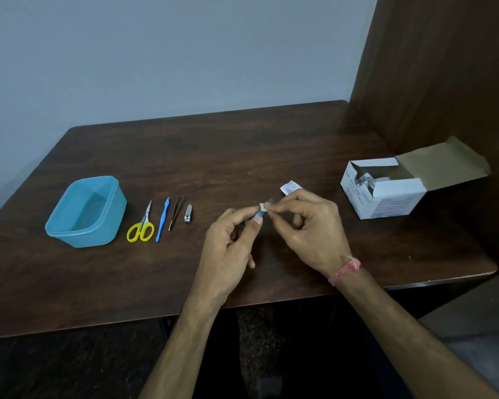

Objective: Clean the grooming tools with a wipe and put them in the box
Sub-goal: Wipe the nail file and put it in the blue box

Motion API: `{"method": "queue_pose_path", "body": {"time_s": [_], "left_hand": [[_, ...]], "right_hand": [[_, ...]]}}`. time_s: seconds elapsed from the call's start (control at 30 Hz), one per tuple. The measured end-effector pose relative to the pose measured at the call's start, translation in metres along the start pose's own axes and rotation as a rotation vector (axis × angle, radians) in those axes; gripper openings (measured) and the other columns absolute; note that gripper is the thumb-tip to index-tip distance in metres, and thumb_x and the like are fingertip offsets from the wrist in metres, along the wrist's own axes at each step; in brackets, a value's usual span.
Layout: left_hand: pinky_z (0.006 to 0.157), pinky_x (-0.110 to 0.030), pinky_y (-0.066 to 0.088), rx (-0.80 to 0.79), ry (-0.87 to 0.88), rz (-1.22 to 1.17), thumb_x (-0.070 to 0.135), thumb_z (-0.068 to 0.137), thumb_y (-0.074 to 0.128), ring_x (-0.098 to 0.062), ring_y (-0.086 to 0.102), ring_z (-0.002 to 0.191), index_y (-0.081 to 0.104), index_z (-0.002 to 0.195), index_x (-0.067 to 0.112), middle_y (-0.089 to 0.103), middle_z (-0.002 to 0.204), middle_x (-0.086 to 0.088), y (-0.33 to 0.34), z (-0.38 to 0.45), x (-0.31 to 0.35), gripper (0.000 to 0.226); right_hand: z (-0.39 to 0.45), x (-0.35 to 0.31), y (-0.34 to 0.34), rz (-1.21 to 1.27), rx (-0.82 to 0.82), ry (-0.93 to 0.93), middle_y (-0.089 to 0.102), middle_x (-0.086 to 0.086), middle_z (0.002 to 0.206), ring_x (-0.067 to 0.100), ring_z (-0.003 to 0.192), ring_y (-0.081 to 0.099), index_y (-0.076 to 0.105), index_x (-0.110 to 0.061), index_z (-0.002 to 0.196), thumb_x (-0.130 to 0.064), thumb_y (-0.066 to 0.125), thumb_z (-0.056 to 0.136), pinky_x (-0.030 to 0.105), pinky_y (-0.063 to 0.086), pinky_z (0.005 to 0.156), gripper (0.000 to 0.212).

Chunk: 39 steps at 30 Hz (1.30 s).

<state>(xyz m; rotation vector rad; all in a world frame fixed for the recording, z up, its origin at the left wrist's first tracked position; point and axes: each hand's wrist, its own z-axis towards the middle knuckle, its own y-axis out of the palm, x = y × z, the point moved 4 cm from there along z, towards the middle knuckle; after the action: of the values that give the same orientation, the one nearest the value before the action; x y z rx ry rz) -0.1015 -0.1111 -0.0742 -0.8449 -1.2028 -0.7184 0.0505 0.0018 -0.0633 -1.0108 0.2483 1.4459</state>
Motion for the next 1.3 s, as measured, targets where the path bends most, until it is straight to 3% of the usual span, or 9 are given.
{"method": "queue_pose_path", "body": {"time_s": [0.1,0.23,0.37,0.5,0.63,0.8,0.93,1.2,1.3], "left_hand": [[0.05,-0.031,0.053,-0.003,-0.007,0.017,0.024,0.111,0.069,-0.012,0.056,0.051,0.082,0.129,0.029,0.059,0.094,0.015,0.0,0.0,0.001,0.022],[0.051,-0.035,0.054,0.007,-0.024,-0.009,0.024,0.111,0.069,-0.01,0.056,0.053,0.083,0.128,0.027,0.061,0.096,0.015,-0.001,-0.001,0.0,0.022],[0.052,-0.036,0.054,0.005,-0.027,-0.009,0.023,0.112,0.069,-0.01,0.056,0.052,0.082,0.128,0.025,0.063,0.098,0.016,0.0,0.001,-0.001,0.021],[0.051,-0.035,0.053,0.005,-0.023,-0.039,0.021,0.112,0.068,-0.01,0.056,0.053,0.083,0.126,0.025,0.063,0.097,0.016,-0.001,0.0,0.0,0.021],[0.051,-0.036,0.054,-0.013,-0.02,-0.02,0.022,0.111,0.069,-0.009,0.056,0.054,0.083,0.127,0.027,0.063,0.099,0.014,0.001,0.001,-0.001,0.021],[0.05,-0.034,0.053,-0.005,-0.006,-0.034,0.022,0.111,0.069,-0.01,0.055,0.052,0.083,0.126,0.024,0.064,0.107,-0.009,0.0,0.001,-0.002,0.02],[0.047,-0.025,0.05,-0.003,-0.015,-0.019,0.021,0.109,0.072,-0.015,0.056,0.053,0.084,0.123,0.024,0.067,0.112,-0.015,0.001,0.001,0.0,0.019],[0.045,-0.023,0.049,0.01,-0.007,-0.005,0.019,0.109,0.073,-0.013,0.057,0.052,0.085,0.12,0.026,0.066,0.11,-0.014,0.001,-0.001,0.002,0.019],[0.046,-0.027,0.05,0.028,-0.006,-0.02,0.018,0.108,0.074,-0.015,0.059,0.055,0.085,0.121,0.021,0.066,0.103,-0.01,-0.001,-0.001,0.001,0.018]], "right_hand": [[0.002,0.003,-0.002,-0.029,0.052,0.037,0.067,-0.022,0.089,0.017,0.047,0.045,0.089,-0.019,0.104,-0.005,0.088,0.091,0.018,0.041,0.056,0.02],[-0.002,-0.004,0.001,-0.043,-0.01,-0.03,0.072,-0.008,0.091,0.014,0.046,0.044,0.089,-0.015,0.103,-0.004,0.086,0.091,0.015,0.039,0.056,0.017],[0.002,0.002,-0.001,-0.085,0.042,0.024,0.074,-0.009,0.092,0.013,0.046,0.044,0.089,-0.017,0.1,-0.007,0.087,0.09,0.012,0.037,0.058,0.014],[-0.003,-0.006,0.001,-0.064,-0.015,-0.034,0.074,-0.009,0.091,0.014,0.045,0.044,0.089,-0.015,0.098,-0.005,0.087,0.09,0.017,0.04,0.052,0.013],[0.002,-0.001,-0.002,-0.139,0.054,0.03,0.072,-0.013,0.091,0.015,0.047,0.047,0.089,-0.02,0.1,-0.008,0.088,0.09,0.019,0.044,0.055,0.015],[-0.004,-0.01,0.002,-0.158,-0.02,-0.092,0.071,-0.012,0.095,0.012,0.047,0.048,0.087,-0.017,0.1,-0.008,0.084,0.092,0.024,0.045,0.052,0.012],[0.001,-0.003,-0.002,-0.191,0.036,0.032,0.067,-0.017,0.089,0.014,0.049,0.052,0.088,-0.022,0.1,-0.01,0.086,0.091,0.027,0.05,0.055,0.016],[0.001,-0.003,-0.002,-0.227,0.032,0.045,0.063,-0.023,0.083,0.01,0.051,0.056,0.089,-0.024,0.099,-0.013,0.086,0.09,0.037,0.057,0.062,0.015],[-0.001,-0.009,-0.001,-0.212,0.022,-0.027,0.071,-0.016,0.091,0.01,0.05,0.052,0.089,-0.024,0.104,-0.012,0.087,0.091,0.032,0.053,0.057,0.018]]}}
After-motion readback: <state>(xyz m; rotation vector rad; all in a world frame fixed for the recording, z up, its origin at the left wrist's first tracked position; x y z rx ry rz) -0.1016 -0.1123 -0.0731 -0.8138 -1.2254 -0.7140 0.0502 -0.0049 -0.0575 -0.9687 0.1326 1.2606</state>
